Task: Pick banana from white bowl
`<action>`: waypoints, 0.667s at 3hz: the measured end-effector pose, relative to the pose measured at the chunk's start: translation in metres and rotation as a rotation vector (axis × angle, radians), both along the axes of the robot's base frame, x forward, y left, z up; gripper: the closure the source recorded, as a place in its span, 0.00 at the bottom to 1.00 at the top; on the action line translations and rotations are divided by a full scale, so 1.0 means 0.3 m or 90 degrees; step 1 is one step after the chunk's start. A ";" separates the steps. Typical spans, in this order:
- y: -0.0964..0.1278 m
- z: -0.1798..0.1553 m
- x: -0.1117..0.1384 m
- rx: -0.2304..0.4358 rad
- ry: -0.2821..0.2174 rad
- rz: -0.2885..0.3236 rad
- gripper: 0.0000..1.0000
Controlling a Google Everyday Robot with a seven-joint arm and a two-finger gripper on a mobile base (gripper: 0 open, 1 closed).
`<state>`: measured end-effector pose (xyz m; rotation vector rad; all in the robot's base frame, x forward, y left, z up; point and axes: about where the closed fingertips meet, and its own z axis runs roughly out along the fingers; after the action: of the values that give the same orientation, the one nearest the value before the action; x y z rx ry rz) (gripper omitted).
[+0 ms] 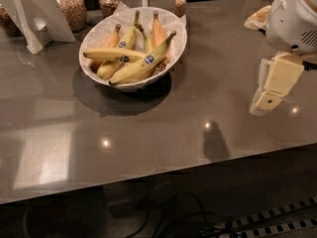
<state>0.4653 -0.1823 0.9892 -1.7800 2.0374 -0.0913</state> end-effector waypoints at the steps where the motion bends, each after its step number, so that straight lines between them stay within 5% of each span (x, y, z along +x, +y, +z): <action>1: 0.080 0.029 0.092 0.024 -0.041 0.065 0.00; 2: 0.159 0.045 0.198 0.046 -0.069 0.140 0.00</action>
Offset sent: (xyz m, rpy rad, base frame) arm 0.0995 0.0736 0.0179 0.1154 -0.1582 0.3675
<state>0.5246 -0.1345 1.0026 -1.8984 1.7379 -0.0459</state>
